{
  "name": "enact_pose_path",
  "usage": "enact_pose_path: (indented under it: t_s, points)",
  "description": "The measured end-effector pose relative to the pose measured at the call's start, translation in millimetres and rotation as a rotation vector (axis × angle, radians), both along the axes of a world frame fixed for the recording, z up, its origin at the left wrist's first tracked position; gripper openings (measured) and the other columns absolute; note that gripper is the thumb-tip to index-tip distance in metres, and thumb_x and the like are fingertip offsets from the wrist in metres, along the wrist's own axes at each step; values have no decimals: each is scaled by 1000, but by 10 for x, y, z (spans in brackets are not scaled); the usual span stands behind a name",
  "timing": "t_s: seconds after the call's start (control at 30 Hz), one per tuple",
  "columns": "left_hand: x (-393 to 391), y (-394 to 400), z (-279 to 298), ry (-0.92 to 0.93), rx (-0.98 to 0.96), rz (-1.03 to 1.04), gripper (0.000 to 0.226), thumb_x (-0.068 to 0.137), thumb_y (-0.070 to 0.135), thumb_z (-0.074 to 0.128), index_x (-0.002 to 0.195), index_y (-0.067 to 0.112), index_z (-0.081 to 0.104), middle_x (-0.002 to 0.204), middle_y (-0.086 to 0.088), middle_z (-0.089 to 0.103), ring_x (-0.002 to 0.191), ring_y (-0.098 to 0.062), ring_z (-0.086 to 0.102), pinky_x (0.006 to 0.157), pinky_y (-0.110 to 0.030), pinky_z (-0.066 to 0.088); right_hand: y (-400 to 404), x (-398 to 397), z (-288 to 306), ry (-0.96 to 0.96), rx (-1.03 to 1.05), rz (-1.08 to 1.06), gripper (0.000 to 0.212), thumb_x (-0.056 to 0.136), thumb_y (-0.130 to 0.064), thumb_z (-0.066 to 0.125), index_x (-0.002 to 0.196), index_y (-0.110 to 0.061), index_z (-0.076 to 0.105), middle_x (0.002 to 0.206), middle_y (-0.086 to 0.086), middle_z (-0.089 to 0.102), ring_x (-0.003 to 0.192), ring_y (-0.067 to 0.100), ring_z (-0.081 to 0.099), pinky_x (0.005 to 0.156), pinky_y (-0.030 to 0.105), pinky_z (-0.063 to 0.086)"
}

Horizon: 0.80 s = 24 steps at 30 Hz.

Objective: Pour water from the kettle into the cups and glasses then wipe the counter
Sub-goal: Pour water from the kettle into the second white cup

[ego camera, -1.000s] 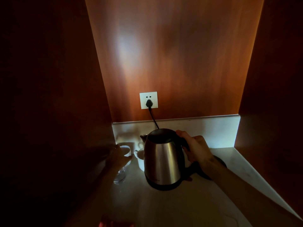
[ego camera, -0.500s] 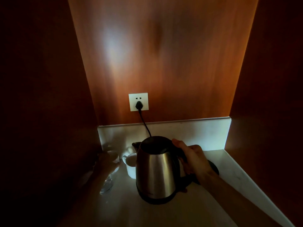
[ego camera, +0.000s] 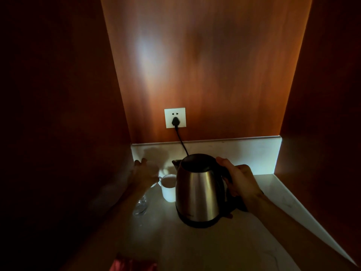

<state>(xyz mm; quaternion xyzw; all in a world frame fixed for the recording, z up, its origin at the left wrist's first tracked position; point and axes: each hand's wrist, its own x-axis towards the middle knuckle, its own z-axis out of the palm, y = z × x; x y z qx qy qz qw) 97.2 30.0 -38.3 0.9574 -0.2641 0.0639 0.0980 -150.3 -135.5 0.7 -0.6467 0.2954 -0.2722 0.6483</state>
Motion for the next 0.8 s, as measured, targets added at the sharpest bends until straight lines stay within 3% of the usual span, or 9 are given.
enact_pose_path:
  t_s: [0.07,0.17,0.27,0.47,0.57,0.67,0.8]
  points:
    - [-167,58,98,-38,3,-15,38,79,43,68,113,28,62,122,-2,55,109,-24,53,86,-30,46,59,-74,47,-16,-20,8,58,85,-52,72,51,-14,44,47,5,36,36,16,30,45,28,27]
    - [-428,150,144,36,-131,-16,56,75,36,79,122,15,56,123,-5,53,113,-27,54,91,-37,48,145,-212,124,-11,-31,-4,56,85,-52,72,56,-12,47,47,6,37,36,17,31,45,28,28]
    - [-710,243,184,69,-257,-16,76,65,38,85,128,16,48,122,-6,52,108,-29,60,88,-38,49,221,-392,174,-5,-43,-22,57,85,-52,72,52,-13,46,47,6,39,37,16,34,44,27,30]
    - [-1302,337,171,41,-250,-36,72,69,47,81,127,21,48,119,-1,53,108,-29,63,80,-37,49,337,-795,208,-8,-73,-33,57,89,-51,71,50,-14,49,43,2,41,34,14,36,43,25,32]
    - [-1540,354,87,81,-294,-76,78,62,55,84,124,20,52,116,-3,56,105,-28,64,84,-39,54,346,-986,218,1,-67,-12,57,89,-50,71,51,-14,48,43,2,40,33,13,35,39,23,30]
    - [-1773,383,-41,92,-274,-70,85,59,63,81,126,19,52,117,-3,58,110,-27,62,90,-38,50,335,-1159,212,-2,-53,14,55,87,-50,72,53,-13,49,46,4,40,34,15,34,40,24,27]
    - [-2068,421,-290,175,-283,-48,85,52,68,75,119,22,52,112,0,57,107,-24,61,87,-37,53,303,-1367,166,15,-42,42,53,86,-49,73,56,-11,53,49,6,42,35,15,35,38,23,28]
